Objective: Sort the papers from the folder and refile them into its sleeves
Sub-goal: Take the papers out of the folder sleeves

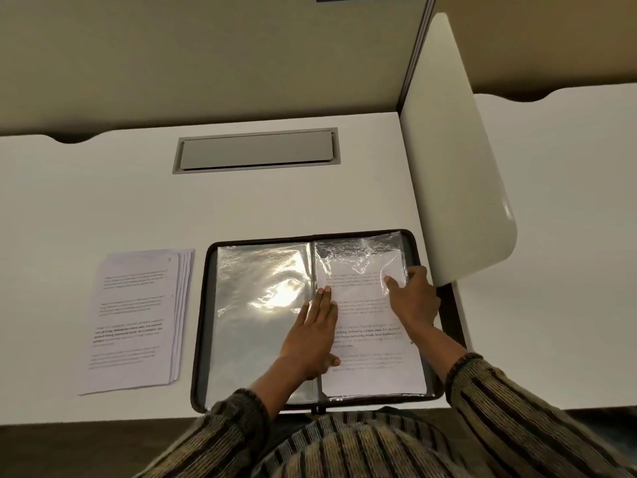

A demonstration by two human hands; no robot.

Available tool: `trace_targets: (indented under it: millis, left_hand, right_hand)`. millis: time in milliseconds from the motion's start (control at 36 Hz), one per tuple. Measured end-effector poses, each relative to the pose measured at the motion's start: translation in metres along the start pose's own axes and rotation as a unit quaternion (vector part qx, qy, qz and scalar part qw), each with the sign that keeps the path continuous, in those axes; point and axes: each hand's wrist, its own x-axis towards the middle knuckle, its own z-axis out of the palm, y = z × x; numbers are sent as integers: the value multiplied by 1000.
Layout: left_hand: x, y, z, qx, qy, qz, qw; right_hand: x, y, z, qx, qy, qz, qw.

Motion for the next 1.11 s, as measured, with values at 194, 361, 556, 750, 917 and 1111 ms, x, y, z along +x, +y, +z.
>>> trace_targets:
  millis: [194, 361, 556, 750, 917, 1111]
  left_hand:
    - [0, 4, -3, 13, -4, -3, 1000]
    - [3, 7, -8, -41, -5, -19, 999]
    - [22, 7, -36, -248, 93, -120, 957]
    - [49, 12, -93, -602, 162, -287, 727]
    - [67, 10, -115, -709, 66, -320, 625]
    - [71, 22, -116, -754, 89, -337, 557]
  right_hand:
    - [26, -30, -13, 114, 5, -52, 992]
    - [52, -40, -13, 129, -19, -96, 987]
    - [40, -48, -22, 66, -124, -147, 979]
    - [26, -42, -28, 76, -182, -150, 969]
    - [31, -46, -37, 66, -225, -182, 955]
    - [49, -60, -45, 41, -276, -174, 944]
